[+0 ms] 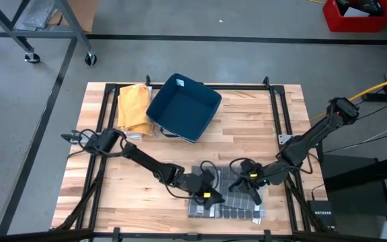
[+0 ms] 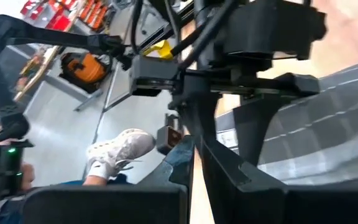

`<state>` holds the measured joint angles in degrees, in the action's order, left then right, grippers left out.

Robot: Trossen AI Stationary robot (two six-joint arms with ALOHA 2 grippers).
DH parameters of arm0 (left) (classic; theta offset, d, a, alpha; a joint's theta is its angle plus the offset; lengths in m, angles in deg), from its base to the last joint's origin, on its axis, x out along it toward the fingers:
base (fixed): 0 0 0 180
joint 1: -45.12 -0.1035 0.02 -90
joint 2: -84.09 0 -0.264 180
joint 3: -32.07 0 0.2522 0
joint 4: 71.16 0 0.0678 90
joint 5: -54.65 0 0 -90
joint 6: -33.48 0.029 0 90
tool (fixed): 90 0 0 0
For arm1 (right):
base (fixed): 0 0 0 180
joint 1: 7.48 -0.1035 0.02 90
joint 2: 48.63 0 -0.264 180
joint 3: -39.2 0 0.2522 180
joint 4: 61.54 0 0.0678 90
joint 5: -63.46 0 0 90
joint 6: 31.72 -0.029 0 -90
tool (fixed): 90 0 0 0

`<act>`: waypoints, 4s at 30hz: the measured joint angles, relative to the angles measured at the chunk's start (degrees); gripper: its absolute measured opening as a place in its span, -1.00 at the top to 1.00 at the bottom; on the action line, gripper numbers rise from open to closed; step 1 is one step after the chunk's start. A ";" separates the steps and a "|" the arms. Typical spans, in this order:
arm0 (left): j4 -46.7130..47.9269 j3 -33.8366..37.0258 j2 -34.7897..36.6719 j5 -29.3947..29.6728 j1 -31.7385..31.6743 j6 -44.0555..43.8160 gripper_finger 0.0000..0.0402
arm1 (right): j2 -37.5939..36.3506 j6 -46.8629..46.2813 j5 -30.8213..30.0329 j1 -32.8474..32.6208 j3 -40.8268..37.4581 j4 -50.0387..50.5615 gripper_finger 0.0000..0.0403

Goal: Fold towel
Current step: Fold the gray patterned towel

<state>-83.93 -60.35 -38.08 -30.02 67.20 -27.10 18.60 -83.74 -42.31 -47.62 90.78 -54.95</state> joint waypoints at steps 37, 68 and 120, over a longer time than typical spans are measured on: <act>44.21 1.70 14.38 -3.23 3.21 -0.32 0.17 | 24.23 -6.60 20.40 25.10 0.00 -0.33 0.83; 43.83 2.58 9.00 -1.35 5.45 -21.45 0.17 | 11.03 0.19 26.90 23.65 2.86 7.77 0.83; 77.28 2.60 25.31 15.93 5.32 -27.18 0.99 | 10.94 -1.47 12.07 10.54 2.91 8.39 0.83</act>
<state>-6.65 -57.74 -12.77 -14.09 72.52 -54.28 29.54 -85.21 -30.24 -37.08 93.69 -46.56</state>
